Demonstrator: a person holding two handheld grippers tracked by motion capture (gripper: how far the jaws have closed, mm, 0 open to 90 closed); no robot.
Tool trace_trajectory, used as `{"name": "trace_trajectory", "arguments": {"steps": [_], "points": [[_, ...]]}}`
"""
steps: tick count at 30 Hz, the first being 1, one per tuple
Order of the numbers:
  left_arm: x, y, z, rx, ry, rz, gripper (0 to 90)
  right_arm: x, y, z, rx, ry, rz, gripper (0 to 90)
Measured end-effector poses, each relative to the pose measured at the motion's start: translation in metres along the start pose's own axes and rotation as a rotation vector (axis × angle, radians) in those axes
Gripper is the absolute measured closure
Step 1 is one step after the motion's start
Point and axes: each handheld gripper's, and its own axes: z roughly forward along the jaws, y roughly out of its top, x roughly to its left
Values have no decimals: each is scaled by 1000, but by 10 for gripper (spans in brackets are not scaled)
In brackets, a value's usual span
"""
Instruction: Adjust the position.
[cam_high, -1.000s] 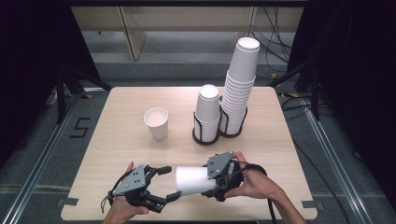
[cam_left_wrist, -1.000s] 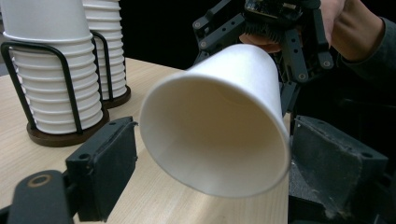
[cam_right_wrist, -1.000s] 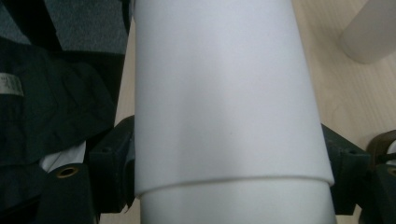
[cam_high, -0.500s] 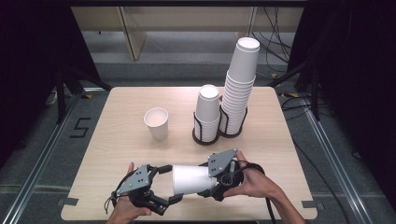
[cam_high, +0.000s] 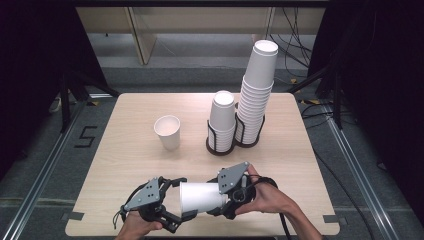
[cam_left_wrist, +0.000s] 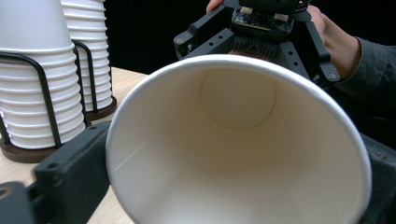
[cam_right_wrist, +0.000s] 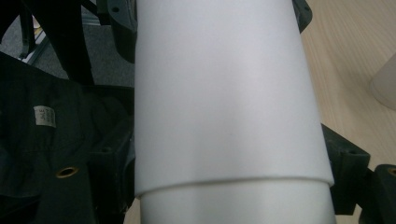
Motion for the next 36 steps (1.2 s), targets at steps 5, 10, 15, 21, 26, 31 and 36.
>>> {"name": "trace_trajectory", "arguments": {"steps": [5, 10, 15, 21, 26, 31, 36], "points": [[1, 1, -2, 24, -8, -10, 55, -1, -2, 0, -7, 7, 2, 236], [1, 0, -2, 17, -16, 7, 78, -3, -6, 2, -10, 18, 5, 237], [-1, 1, -3, 50, -3, 38, 93, -4, -9, 4, -2, 29, 1, 238], [-2, 1, -2, 70, -1, 51, 100, -3, -12, 8, 10, 37, 13, 234], [-2, 1, -1, 78, -4, 54, 104, -5, -14, 9, 35, 20, 49, 166], [-3, 3, -1, 119, 11, 57, 103, -3, -11, 5, 101, -35, 7, 159], [-3, 3, -2, 193, 47, 69, 103, 7, -5, 5, 132, -64, 5, 159]]}}
